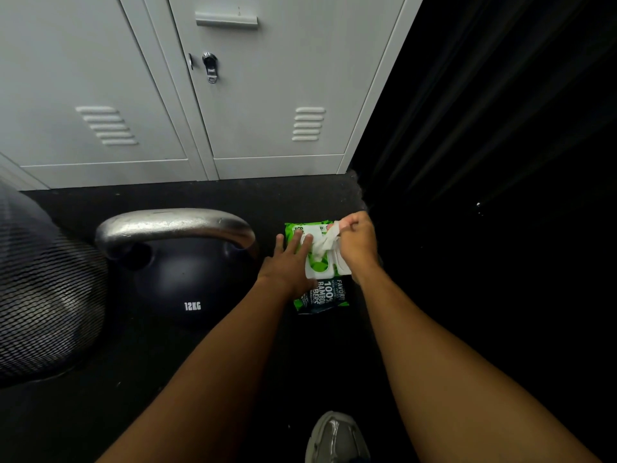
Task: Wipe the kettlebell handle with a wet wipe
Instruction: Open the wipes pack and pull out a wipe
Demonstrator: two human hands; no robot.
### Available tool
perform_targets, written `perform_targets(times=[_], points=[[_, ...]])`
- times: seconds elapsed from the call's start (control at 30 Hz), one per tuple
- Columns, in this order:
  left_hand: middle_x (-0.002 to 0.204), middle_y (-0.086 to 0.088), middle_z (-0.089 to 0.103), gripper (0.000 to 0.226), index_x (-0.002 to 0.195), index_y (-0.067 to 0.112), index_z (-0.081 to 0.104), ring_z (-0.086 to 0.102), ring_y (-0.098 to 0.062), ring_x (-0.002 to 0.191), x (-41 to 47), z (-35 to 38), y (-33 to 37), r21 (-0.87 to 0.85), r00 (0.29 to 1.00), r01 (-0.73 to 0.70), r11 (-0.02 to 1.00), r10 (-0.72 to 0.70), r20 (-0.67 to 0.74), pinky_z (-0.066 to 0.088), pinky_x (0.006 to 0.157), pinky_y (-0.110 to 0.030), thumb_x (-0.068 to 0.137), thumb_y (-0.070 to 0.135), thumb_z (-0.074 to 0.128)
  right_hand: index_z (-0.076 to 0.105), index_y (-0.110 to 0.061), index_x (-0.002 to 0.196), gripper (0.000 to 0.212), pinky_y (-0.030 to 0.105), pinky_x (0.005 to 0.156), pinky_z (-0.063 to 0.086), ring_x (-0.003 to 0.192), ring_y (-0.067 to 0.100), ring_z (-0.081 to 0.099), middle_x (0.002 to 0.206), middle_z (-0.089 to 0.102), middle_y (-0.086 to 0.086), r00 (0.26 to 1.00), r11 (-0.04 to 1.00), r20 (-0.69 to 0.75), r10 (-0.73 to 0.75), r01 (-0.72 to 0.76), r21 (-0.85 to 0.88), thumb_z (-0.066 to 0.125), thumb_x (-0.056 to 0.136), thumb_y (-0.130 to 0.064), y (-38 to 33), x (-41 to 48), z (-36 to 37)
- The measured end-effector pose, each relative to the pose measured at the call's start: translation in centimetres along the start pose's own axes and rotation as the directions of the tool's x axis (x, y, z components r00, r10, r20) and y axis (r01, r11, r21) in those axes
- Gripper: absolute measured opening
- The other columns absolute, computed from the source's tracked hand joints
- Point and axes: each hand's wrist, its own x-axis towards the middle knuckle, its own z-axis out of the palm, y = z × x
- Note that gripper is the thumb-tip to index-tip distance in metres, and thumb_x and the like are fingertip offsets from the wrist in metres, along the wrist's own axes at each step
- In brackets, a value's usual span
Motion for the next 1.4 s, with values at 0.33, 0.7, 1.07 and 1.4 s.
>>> perform_targets(times=[0.33, 0.7, 1.07, 1.4], points=[[0.171, 0.0, -0.007, 0.119, 0.16, 0.021, -0.013, -0.008, -0.033, 0.156, -0.2, -0.2, 0.1, -0.082, 0.999, 0.007, 0.997, -0.009, -0.033, 0.027, 0.117, -0.06, 0.084, 0.039, 0.078, 0.041, -0.021, 0.093, 0.022, 0.023, 0.038, 0.037, 0.042, 0.013, 0.04, 0.076, 0.056, 0.007, 0.985, 0.921, -0.121, 0.121, -0.066, 0.384, 0.028, 0.095, -0.003, -3.3, 2.1, -3.1], [0.161, -0.006, 0.023, 0.101, 0.15, 0.023, 0.031, 0.026, -0.031, 0.145, 0.1, -0.4, 0.4, -0.163, 0.984, -0.05, 0.985, 0.021, -0.176, 0.039, 0.112, -0.051, 0.067, 0.028, 0.088, 0.044, -0.007, 0.072, 0.034, 0.011, 0.028, 0.013, 0.037, 0.009, 0.028, 0.063, 0.038, 0.007, 0.865, 0.874, 0.197, 0.461, -0.405, -0.268, 0.023, 0.099, -0.002, 0.7, 2.0, -4.8], [0.169, -0.008, -0.015, 0.046, 0.148, 0.037, 0.04, -0.013, -0.035, 0.155, -2.0, 1.5, -0.6, 0.158, 0.987, -0.145, 0.977, 0.154, -0.044, 0.028, 0.117, -0.059, 0.103, 0.043, 0.045, 0.045, -0.006, 0.088, 0.023, 0.014, 0.029, 0.016, 0.03, 0.002, 0.029, 0.097, 0.055, 0.014, 0.834, 0.877, 0.299, 0.464, -0.479, -0.024, 0.029, 0.103, -0.007, 1.3, 1.5, -6.5], [0.164, -0.01, -0.031, 0.139, 0.155, 0.038, -0.024, -0.026, -0.044, 0.149, -2.5, -1.1, 0.0, -0.209, 0.998, -0.016, 0.978, 0.003, -0.06, 0.007, 0.119, -0.064, 0.074, 0.031, 0.088, 0.049, -0.019, 0.091, 0.02, 0.018, 0.035, 0.021, 0.042, 0.007, 0.032, 0.074, 0.046, 0.003, 0.859, 0.958, 0.424, 0.286, -0.254, -0.132, 0.036, 0.101, -0.007, -1.0, -1.6, -5.8]])
